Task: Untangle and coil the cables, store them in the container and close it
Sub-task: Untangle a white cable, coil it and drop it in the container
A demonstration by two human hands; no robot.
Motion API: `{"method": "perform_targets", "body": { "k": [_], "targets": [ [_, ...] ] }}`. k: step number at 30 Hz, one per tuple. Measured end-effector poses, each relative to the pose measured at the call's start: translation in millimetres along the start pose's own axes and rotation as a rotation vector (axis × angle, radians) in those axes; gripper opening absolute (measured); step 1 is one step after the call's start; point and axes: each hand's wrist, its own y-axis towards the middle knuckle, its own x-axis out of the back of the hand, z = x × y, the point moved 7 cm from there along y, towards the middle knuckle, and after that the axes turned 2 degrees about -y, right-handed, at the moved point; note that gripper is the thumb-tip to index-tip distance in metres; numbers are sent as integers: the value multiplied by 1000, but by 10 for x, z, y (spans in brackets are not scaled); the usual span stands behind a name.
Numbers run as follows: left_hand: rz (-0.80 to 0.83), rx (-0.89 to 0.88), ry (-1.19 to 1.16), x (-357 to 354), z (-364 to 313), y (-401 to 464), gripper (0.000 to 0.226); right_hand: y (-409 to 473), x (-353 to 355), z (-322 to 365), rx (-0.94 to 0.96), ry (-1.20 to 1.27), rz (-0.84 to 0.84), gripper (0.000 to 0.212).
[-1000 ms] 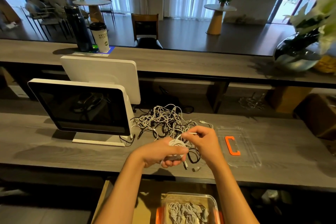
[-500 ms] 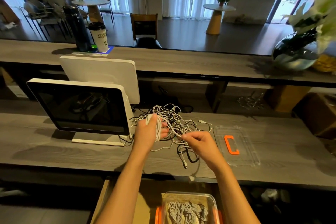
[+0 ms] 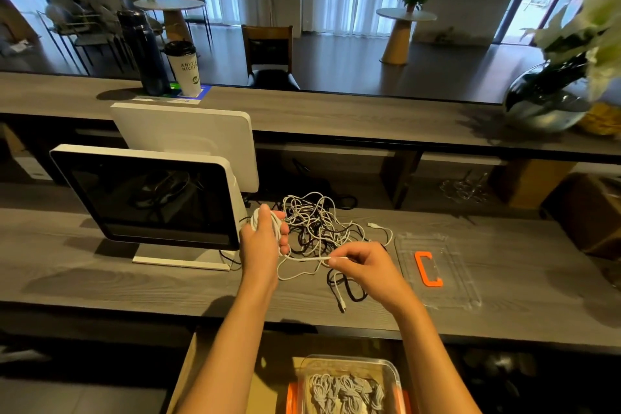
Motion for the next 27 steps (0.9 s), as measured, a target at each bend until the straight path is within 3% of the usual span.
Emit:
{"method": "perform_targets", "body": {
  "k": [4,10,16,19,22,27],
  "targets": [
    [50,-52,-91,-99,-65,-92,39,-17,-82,106,-18,68,68,18],
    [44,-139,-99,-313,-71,-394,41,11,-312,179,-136,137,68,49],
    [1,-310,-20,-426,-70,-625,40,12,-415,234,-239,322,-227,46],
    [98,-290,-31,-535,93,-662,37,31,-343,285,-186,287,-357,38],
    [210,-256,-3,-625,227,-673,55,40,-220,309,-70,179,-445,36],
    [381,-128,-59,-766,242,-740,38,-39,22,270,36,158,-635,32]
  ]
}}
